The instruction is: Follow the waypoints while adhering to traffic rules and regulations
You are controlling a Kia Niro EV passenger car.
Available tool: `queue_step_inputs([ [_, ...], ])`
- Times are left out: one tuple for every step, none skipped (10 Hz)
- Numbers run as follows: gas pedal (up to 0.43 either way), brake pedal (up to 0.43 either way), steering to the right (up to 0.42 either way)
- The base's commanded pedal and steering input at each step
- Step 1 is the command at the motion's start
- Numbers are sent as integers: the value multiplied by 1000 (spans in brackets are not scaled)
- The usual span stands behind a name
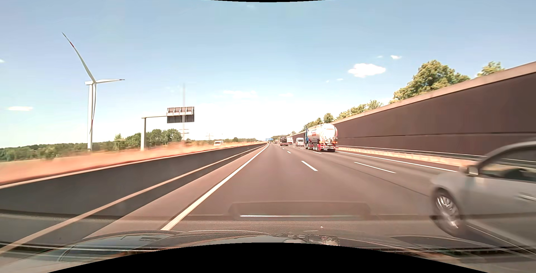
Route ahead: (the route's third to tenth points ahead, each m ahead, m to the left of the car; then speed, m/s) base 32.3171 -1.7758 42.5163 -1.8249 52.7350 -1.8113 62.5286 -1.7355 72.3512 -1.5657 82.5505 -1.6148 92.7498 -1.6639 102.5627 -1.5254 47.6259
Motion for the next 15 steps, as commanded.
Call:
queue_step_inputs([
  [720,0,-5],
  [720,0,-5],
  [720,0,-5],
  [720,0,-5],
  [720,0,-5],
  [720,0,-5],
  [720,0,-5],
  [720,0,-5],
  [720,0,-5],
  [720,0,-5],
  [720,0,-5],
  [720,0,-5],
  [720,0,-4],
  [720,0,-3],
  [720,0,-3],
])
